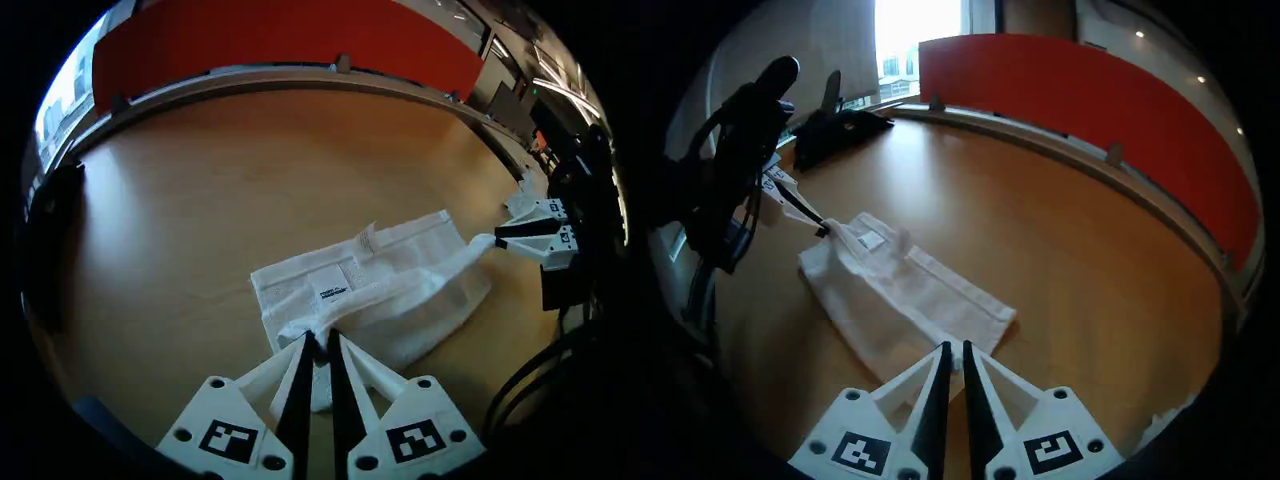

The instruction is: Fold towel

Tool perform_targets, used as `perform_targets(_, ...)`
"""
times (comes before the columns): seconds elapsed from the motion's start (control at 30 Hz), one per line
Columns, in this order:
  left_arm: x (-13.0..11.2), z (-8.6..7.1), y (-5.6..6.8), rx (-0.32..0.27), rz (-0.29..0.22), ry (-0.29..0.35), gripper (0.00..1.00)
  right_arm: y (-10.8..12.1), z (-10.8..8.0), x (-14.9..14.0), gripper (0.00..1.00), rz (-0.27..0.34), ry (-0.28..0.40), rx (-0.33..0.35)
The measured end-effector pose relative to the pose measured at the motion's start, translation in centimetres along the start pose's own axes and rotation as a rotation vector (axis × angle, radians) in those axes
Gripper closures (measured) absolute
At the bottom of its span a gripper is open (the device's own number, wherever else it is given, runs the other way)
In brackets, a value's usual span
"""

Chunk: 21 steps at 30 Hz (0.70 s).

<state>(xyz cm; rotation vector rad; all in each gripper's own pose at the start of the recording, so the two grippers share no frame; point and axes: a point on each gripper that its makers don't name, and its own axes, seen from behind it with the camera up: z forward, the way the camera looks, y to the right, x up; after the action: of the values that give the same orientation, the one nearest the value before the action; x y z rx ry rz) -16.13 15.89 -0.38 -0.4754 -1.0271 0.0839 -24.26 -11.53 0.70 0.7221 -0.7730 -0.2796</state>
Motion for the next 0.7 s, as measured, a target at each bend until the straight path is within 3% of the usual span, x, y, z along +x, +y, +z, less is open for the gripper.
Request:
perform_targets(0.37,0.4,1.7,-1.5,0.038,0.035,-0.008,0.62,1.8,2.2,-0.2,0.82,0.017,-0.017,-0.059)
perform_targets(0.7,1.6,1.9,-2.8,0.065,0.034,0.012,0.56,3.9,2.9,0.6,0.67,0.007,-0.010,-0.133)
